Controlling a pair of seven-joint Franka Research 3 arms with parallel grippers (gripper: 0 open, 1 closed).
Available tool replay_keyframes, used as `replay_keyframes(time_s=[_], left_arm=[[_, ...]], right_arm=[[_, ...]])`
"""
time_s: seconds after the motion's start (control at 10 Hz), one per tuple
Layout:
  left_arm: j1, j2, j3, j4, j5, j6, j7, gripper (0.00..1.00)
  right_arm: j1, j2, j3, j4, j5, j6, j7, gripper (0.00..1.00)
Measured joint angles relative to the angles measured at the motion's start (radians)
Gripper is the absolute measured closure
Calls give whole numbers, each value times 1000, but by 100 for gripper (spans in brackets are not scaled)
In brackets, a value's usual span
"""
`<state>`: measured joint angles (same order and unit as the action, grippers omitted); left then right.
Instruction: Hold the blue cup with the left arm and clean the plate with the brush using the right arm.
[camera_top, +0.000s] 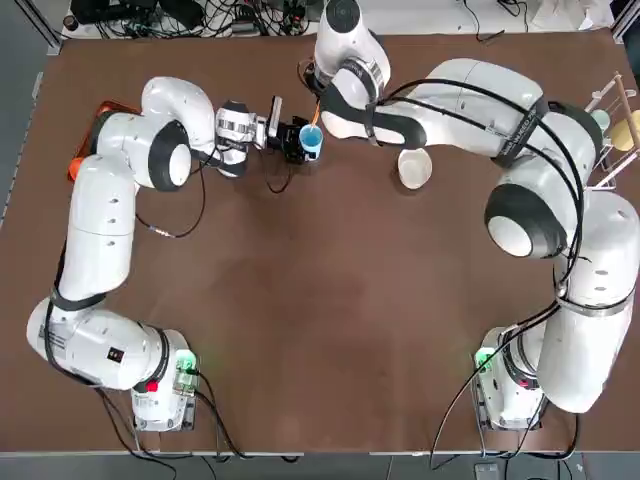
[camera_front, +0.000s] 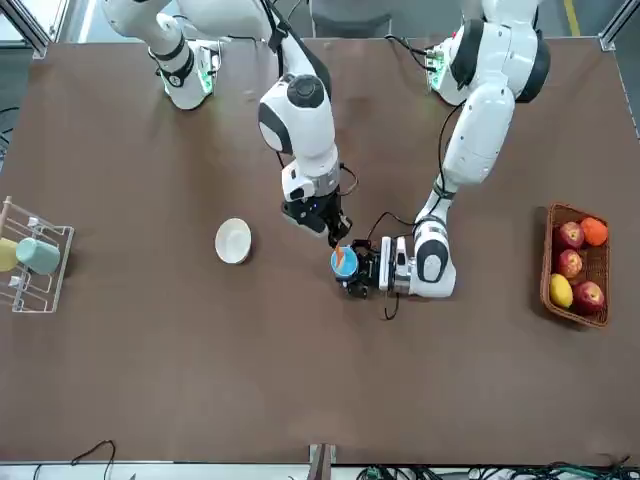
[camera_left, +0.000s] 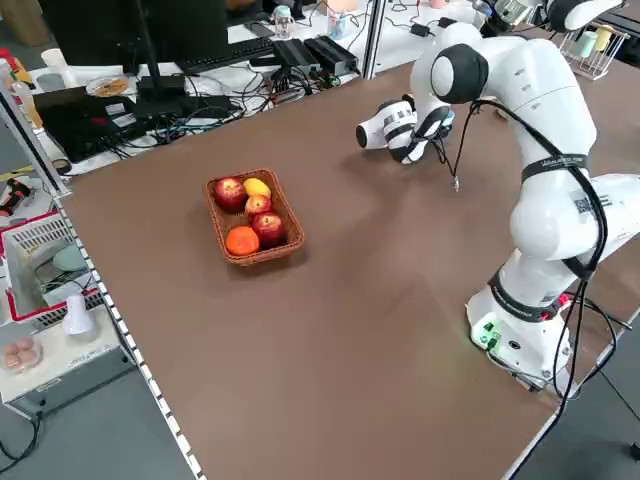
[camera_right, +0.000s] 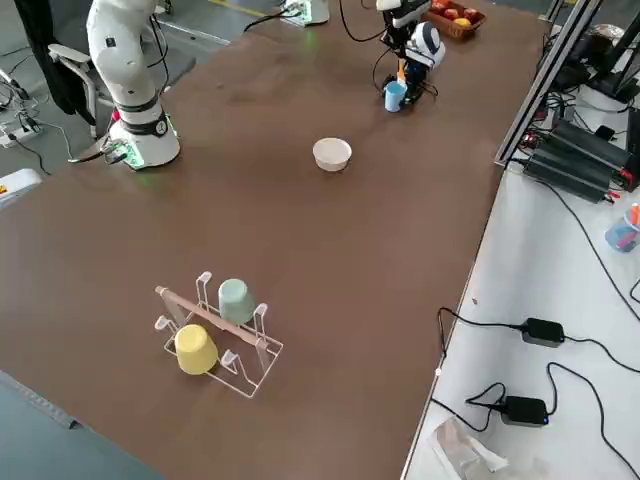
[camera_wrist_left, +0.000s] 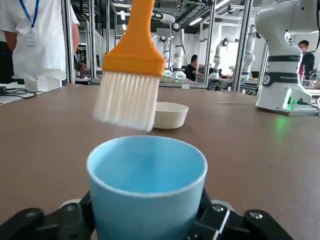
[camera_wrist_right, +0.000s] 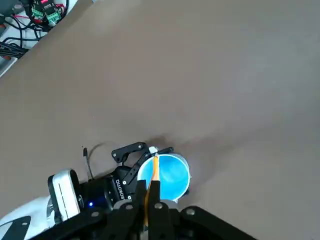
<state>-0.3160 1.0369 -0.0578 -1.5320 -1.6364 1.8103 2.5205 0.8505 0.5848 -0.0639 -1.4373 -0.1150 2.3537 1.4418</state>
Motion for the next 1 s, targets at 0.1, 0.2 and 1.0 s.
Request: replay_keyframes(time_s=[0.1, 0.2, 1.0], left_arm=[[0, 0, 0, 0, 0, 0, 0, 25], [0, 0, 0, 0, 0, 0, 0, 24], [1, 1, 1, 0, 0, 0, 0, 19]], right_arm=[[0, 0, 0, 0, -4, 0, 0, 95], [1, 1, 1, 1, -4, 0, 0, 95], [5, 27, 2, 2, -12, 11, 0, 95]])
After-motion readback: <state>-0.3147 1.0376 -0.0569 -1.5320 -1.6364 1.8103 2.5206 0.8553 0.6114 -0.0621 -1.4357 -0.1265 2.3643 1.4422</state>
